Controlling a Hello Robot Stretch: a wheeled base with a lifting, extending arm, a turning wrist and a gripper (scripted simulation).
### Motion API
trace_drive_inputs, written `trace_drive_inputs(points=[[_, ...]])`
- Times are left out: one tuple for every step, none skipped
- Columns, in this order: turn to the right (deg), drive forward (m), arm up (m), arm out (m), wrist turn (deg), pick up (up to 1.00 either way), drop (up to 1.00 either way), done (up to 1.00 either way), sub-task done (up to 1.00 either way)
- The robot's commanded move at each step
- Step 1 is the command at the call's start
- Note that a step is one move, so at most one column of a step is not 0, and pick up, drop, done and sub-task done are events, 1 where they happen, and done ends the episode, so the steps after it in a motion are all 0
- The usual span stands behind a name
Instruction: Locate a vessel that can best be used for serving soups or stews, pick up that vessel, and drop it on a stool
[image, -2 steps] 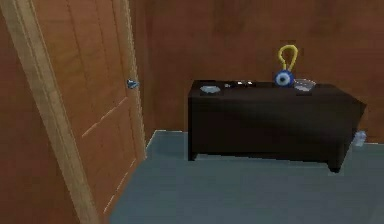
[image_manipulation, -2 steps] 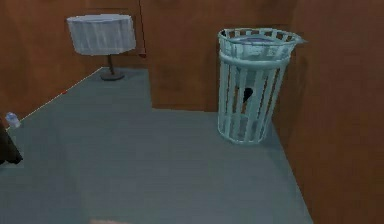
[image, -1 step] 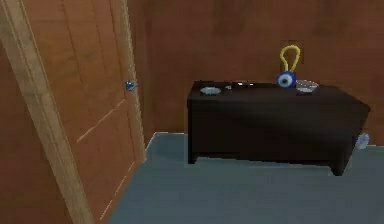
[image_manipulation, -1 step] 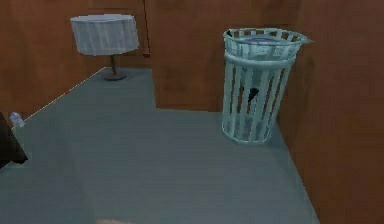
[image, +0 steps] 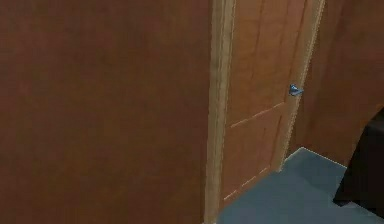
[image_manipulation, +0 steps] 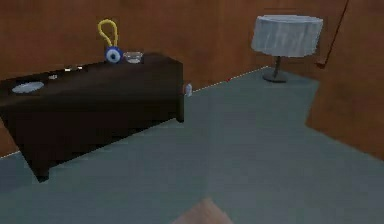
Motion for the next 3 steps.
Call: trace_drive_inputs(points=[[-42.0, 0.0, 0.0, 0.0, 0.0, 0.0, 0.0, 0.0, 0.0], [0.0, 0.35, 0.0, 0.0, 0.0, 0.0, 0.0, 0.0, 0.0], [-30.0, 0.0, 0.0, 0.0, 0.0, 0.0, 0.0, 0.0, 0.0]])
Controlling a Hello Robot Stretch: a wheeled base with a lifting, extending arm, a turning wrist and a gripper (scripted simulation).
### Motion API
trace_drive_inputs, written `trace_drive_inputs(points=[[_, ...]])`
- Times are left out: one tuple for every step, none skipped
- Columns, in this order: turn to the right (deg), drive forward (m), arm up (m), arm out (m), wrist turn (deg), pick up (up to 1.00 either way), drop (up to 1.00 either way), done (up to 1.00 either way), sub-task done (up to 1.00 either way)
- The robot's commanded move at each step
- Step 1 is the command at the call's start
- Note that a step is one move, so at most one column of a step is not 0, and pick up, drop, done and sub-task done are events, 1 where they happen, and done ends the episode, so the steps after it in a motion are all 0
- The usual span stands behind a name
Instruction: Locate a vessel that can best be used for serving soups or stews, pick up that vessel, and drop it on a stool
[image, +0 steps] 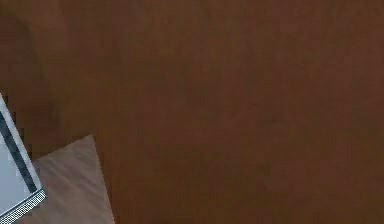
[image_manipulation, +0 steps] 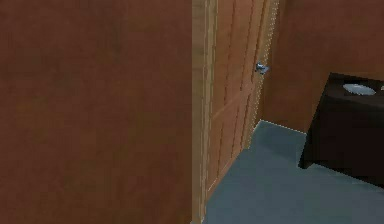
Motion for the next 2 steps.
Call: trace_drive_inputs(points=[[0.0, 0.3, 0.0, 0.0, 0.0, 0.0, 0.0, 0.0, 0.0], [-3.0, 0.0, 0.0, 0.0, 0.0, 0.0, 0.0, 0.0, 0.0]])
